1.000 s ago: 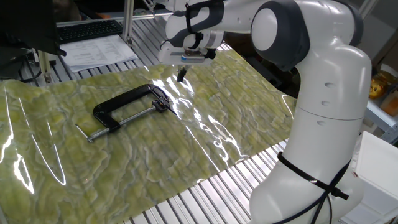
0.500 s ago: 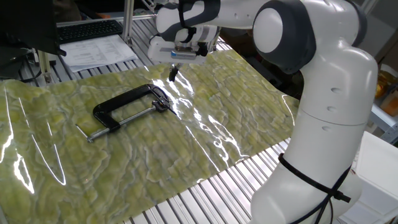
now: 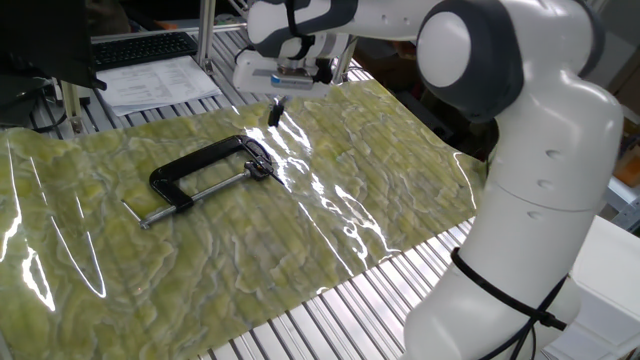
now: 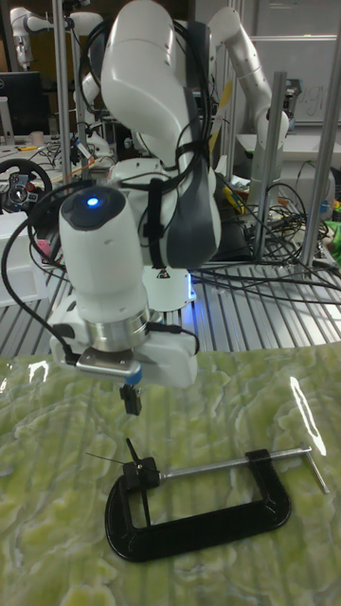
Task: Turn the hands of a clock
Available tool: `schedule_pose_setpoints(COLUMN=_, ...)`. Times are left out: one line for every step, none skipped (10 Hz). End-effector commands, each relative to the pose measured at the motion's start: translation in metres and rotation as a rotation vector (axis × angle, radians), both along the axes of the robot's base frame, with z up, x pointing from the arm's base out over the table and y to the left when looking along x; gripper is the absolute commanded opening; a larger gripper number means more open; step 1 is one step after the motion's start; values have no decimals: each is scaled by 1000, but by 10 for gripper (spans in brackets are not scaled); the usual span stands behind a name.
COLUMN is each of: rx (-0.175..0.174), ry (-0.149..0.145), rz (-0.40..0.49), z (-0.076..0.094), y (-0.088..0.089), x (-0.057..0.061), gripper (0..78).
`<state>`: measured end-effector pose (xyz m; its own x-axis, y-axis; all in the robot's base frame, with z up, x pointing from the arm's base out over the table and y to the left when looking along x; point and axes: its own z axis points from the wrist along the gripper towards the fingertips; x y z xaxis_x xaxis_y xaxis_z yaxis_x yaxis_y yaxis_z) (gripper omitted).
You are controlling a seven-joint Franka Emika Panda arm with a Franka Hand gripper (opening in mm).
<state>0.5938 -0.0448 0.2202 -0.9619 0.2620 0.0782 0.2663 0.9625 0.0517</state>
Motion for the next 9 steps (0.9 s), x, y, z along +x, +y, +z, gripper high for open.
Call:
schedule_pose_setpoints(rx=-1, ry=-4, rz=21, z=6, y=1, x=-2, gripper=0)
schedule_pose_setpoints(rx=0, ry=-3, rz=25, z=9, y=0, x=-3, gripper=0)
schedule_pose_setpoints(rx=1, ry=-1, rz=30, z=12, y=-1, x=-4, gripper=0)
schedule_pose_setpoints(rx=1, ry=10, rz=34, z=16, y=-3, x=-5, gripper=0)
schedule_pose_setpoints(rx=-1, ry=18, rz=33, z=19, y=-4, x=-7, gripper=0)
schedule_pose_setpoints(rx=-1, ry=18, rz=32, z=19, y=-4, x=-7, gripper=0)
schedule_pose_setpoints(rx=-2, ry=19, rz=18, z=20, y=-5, x=-11, gripper=0)
schedule_pose_setpoints(rx=-3, ry=19, rz=13, z=19, y=-5, x=-14, gripper=0)
schedule_pose_setpoints(rx=-3, ry=19, rz=10, z=18, y=-6, x=-16, gripper=0)
